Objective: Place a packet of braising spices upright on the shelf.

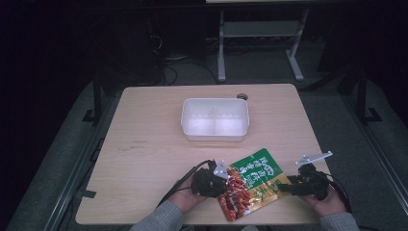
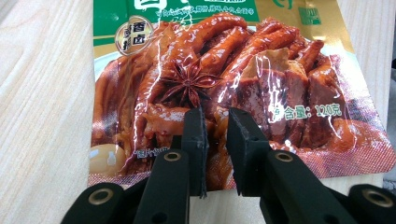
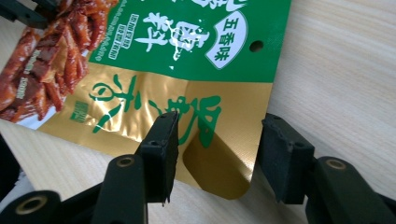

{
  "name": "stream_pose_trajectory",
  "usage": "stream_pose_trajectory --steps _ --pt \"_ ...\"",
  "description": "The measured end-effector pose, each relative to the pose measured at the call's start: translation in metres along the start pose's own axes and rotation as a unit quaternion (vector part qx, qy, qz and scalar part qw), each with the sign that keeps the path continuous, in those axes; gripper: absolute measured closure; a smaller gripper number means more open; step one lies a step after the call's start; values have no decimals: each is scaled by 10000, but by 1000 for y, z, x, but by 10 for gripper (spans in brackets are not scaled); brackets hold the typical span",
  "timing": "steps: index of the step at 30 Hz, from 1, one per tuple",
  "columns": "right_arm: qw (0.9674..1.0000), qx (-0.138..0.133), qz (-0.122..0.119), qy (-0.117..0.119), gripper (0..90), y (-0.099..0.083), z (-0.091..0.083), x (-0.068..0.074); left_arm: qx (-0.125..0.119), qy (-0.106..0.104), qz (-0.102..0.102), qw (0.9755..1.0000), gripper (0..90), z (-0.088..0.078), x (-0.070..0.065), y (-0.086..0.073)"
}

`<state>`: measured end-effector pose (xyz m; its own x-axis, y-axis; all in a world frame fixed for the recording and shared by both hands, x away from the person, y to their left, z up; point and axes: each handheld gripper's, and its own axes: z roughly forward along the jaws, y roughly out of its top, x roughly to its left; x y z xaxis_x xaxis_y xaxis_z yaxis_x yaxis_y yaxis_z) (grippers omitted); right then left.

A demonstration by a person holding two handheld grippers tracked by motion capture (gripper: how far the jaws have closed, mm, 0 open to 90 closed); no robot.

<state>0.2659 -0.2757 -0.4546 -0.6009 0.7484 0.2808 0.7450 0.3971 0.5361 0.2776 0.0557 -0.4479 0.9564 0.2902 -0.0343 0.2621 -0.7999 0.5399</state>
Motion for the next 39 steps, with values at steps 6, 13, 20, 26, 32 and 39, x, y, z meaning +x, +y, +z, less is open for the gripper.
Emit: stream_pose_trajectory --steps 6,13,20,26,32,39 --pt "9984 -331 88 444 554 1 -8 0 26 8 -13 10000 768 0 0 0" --pt "9981 -254 -37 562 577 4 -3 9 -14 48 -72 10000 768 0 -1 -1" --pt "9981 -125 75 598 612 3 2 9 -7 57 -68 10000 768 0 -1 0" --pt "9979 145 189 601 653 1 8 7 -11 57 -90 9999 762 1 -2 0" --pt "9969 152 273 718 679 2 12 7 8 57 -64 10000 761 1 -2 0" --pt "9971 -84 394 651 750 4 16 8 0 50 -49 10000 761 1 -2 0"
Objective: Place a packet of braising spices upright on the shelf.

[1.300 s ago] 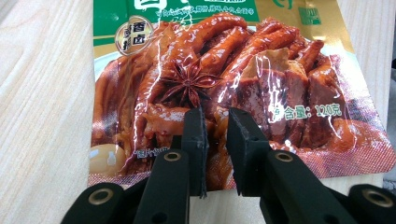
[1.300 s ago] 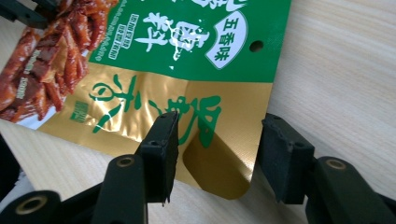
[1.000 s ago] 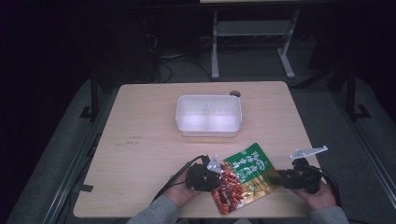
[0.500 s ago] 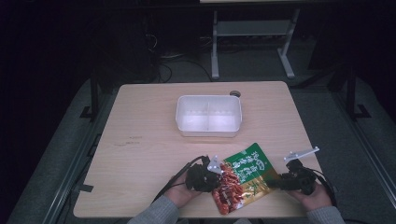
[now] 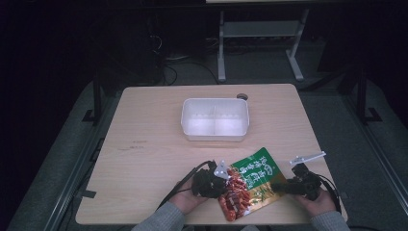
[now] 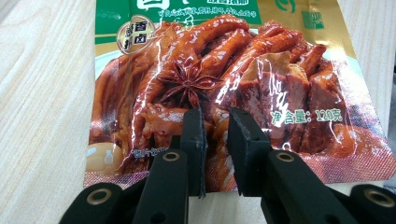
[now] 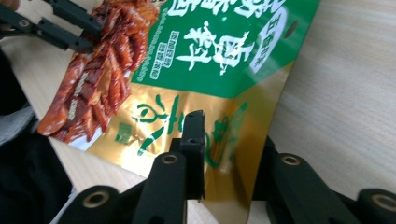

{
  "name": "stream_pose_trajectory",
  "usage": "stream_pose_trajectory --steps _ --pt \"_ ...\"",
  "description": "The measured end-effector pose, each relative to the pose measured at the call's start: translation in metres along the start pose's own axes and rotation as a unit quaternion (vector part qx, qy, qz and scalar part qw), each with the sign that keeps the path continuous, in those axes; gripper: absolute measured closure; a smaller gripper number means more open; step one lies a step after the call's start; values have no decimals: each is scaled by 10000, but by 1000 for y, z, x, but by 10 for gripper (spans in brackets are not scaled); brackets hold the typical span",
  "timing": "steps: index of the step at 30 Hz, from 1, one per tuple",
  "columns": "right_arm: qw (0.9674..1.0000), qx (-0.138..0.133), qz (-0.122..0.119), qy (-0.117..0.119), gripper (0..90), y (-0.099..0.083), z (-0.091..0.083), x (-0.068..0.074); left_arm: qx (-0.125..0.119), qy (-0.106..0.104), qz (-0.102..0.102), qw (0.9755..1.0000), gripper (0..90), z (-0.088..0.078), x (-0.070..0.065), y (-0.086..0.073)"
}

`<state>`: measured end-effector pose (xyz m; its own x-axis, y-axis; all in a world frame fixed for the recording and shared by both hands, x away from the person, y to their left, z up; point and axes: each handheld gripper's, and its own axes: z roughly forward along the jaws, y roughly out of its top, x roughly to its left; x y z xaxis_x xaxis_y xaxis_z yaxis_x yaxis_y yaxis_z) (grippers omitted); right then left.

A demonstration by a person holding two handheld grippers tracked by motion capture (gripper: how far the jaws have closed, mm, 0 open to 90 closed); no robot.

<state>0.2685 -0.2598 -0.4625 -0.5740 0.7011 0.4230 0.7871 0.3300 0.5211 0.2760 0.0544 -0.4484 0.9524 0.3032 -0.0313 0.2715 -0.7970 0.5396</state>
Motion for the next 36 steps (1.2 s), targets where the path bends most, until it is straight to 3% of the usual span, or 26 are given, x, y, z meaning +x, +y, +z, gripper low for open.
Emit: stream_pose_trajectory --steps 5,8,16,22,36 --pt "9999 15 1 -116 802 1 2 1 -22 -3 -11 10000 757 0 0 0" --pt "10000 11 6 -78 866 1 3 0 -49 -11 -2 10000 743 1 -1 0" --pt "10000 -7 -5 24 891 3 1 -1 -20 124 99 9999 680 -6 -2 -2" --pt "9999 -53 3 86 892 6 -3 -1 -58 254 91 9996 643 -19 -1 -11" --pt "9997 -157 -151 125 894 19 -17 7 -153 517 -181 9984 576 -49 10 -45"
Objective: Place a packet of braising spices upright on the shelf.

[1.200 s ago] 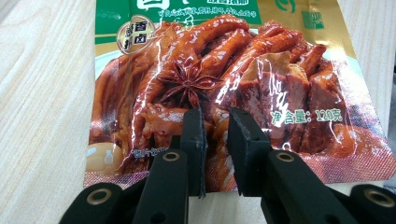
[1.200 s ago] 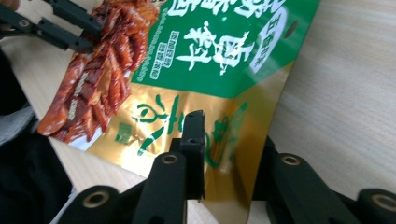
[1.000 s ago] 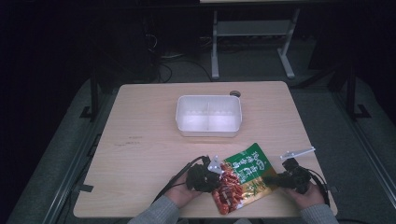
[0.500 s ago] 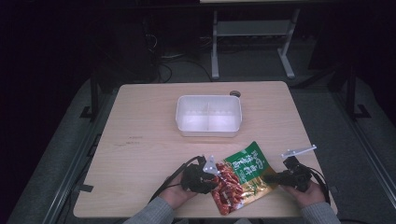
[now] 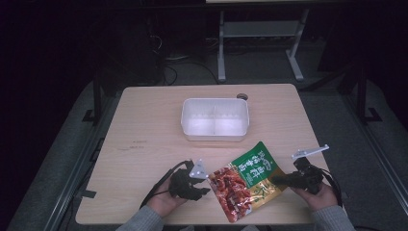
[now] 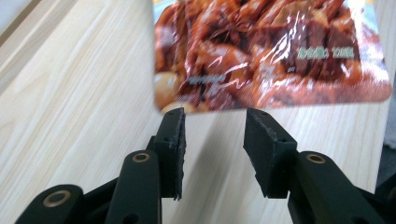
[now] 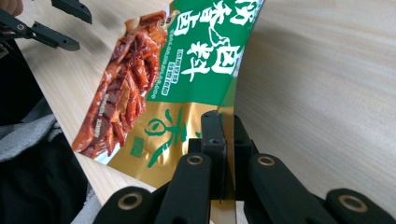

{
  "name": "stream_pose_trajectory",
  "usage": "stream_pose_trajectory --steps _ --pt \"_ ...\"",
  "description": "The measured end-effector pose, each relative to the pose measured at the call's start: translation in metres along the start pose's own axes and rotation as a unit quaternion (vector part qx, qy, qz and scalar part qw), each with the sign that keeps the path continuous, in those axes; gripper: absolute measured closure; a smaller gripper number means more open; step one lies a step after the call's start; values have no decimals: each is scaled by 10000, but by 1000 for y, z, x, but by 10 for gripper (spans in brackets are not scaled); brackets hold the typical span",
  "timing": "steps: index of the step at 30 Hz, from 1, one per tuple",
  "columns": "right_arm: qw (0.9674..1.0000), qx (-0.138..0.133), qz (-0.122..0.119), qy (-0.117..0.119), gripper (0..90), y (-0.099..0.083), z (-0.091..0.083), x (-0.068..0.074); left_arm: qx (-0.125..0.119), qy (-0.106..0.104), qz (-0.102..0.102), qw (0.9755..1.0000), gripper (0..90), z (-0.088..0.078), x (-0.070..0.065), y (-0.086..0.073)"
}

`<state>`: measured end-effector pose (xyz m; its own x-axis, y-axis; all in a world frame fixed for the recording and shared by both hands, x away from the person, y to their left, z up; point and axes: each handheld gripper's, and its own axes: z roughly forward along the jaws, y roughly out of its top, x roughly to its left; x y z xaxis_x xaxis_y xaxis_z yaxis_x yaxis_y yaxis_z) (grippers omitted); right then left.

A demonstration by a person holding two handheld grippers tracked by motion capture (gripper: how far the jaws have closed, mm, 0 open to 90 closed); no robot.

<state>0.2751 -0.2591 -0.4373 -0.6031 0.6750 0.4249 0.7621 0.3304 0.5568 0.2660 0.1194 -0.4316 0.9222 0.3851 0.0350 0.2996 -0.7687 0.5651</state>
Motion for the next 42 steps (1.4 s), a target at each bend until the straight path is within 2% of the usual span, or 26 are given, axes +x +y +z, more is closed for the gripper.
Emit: stream_pose_trajectory --steps 4,14,17,23,29,42 --pt "10000 -13 -99 -6 894 8 -6 6 -87 91 -261 9996 566 -10 10 -19" --pt "9997 8 -229 -3 895 28 -16 17 -167 246 -542 9981 528 -23 25 -49" --pt "9997 23 -261 -1 895 32 -18 20 -164 273 -550 9980 521 -24 26 -51" --pt "9984 35 -563 -24 895 50 -25 33 -245 346 -618 9972 486 -26 28 -57" --pt "9969 66 -783 -38 896 68 -29 46 -326 405 -816 9953 453 -29 34 -66" --pt "9932 154 -1146 129 896 100 -31 72 -446 528 -1019 9924 448 -38 44 -76"
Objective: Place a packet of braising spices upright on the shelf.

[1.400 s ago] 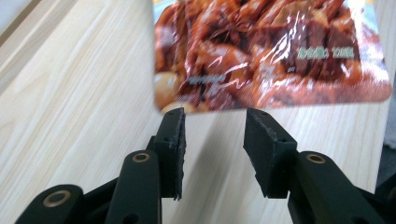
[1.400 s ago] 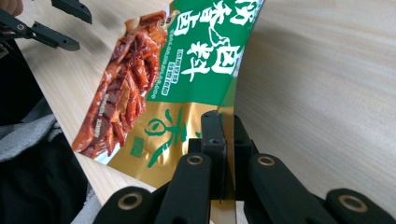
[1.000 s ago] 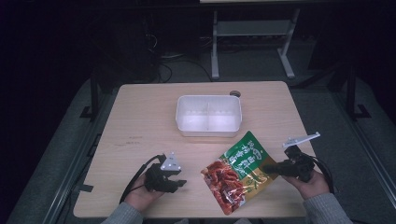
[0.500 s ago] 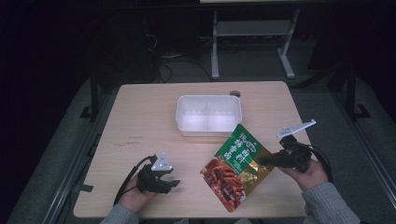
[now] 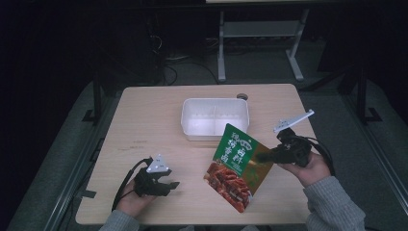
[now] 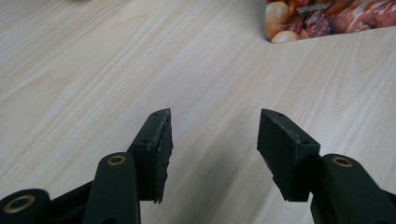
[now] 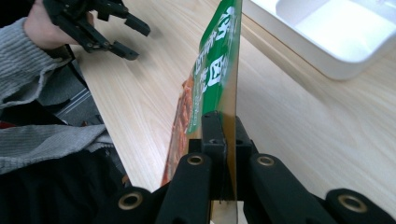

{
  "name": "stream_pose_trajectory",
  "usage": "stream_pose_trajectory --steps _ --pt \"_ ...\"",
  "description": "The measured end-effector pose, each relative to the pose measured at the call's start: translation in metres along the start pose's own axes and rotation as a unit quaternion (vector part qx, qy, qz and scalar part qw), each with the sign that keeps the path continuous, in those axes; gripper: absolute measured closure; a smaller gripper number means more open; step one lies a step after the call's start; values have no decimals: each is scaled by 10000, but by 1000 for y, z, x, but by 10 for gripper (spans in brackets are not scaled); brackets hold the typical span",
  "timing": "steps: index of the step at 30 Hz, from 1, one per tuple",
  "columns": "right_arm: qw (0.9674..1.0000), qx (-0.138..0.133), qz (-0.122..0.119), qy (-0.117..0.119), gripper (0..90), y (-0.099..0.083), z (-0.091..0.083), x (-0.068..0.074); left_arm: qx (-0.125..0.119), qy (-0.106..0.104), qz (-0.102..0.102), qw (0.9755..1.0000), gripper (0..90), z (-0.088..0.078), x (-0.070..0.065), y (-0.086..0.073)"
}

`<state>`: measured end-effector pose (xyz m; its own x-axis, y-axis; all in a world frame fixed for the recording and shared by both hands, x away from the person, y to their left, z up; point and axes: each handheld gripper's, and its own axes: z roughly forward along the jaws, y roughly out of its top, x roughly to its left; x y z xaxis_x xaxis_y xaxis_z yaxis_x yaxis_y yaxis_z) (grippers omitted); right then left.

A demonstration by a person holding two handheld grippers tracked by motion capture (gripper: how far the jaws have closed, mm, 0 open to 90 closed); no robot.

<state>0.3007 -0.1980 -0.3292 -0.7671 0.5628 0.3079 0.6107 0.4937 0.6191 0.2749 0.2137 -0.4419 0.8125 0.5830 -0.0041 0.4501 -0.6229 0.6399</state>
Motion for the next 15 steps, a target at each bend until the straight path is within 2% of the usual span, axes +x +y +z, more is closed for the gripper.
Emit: stream_pose_trajectory --steps 7,15 --pt "9998 58 -181 74 897 12 -1 8 -87 27 -105 9999 432 -4 7 -3" --pt "9995 119 -251 124 897 20 -4 13 -87 24 -144 9999 405 -4 11 -6"
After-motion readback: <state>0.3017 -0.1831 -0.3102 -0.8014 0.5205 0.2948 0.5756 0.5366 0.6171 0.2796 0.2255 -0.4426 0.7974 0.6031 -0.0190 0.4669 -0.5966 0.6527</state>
